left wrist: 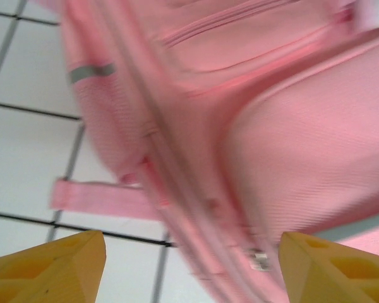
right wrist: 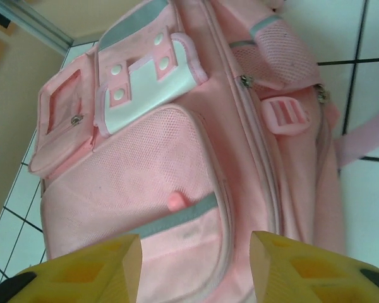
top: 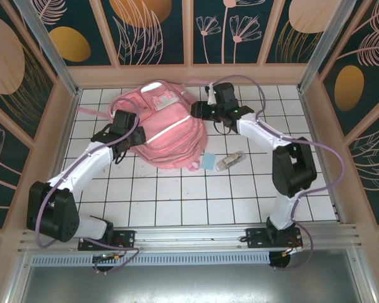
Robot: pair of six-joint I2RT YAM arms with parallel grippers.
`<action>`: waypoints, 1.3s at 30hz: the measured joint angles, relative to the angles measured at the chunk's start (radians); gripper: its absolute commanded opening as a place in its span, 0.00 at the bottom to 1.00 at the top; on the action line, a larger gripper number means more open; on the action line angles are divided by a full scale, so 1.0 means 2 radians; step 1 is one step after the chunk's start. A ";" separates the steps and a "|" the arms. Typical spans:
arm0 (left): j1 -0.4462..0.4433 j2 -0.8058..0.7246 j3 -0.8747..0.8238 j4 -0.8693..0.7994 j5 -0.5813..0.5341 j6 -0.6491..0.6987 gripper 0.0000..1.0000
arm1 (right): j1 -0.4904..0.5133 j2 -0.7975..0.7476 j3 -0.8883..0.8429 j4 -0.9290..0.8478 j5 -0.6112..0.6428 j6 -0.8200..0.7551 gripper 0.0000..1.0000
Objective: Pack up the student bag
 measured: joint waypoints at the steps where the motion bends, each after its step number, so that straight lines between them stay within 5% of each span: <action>1: -0.005 -0.002 -0.001 0.013 0.016 -0.007 0.72 | 0.000 -0.013 -0.011 -0.006 0.007 0.003 0.49; 5: -0.042 -0.002 -0.018 0.086 0.076 -0.041 0.73 | 0.000 -0.058 -0.074 -0.038 0.038 0.028 0.49; 9: -0.072 0.014 -0.036 0.141 0.109 -0.071 0.99 | 0.004 -0.075 -0.152 -0.074 0.063 0.059 0.51; 14: -0.074 0.027 -0.039 0.167 0.118 -0.083 0.99 | 0.034 -0.075 -0.187 -0.122 0.088 0.071 0.54; 23: -0.074 -0.011 -0.083 0.183 0.098 -0.087 0.99 | 0.088 -0.007 -0.107 -0.182 0.145 0.066 0.61; 31: -0.074 -0.043 -0.108 0.184 0.075 -0.085 0.99 | 0.101 0.014 -0.099 -0.202 0.177 -0.105 0.67; 39: -0.074 -0.042 -0.108 0.184 0.075 -0.084 0.99 | 0.084 0.009 -0.112 -0.194 0.115 -0.292 0.77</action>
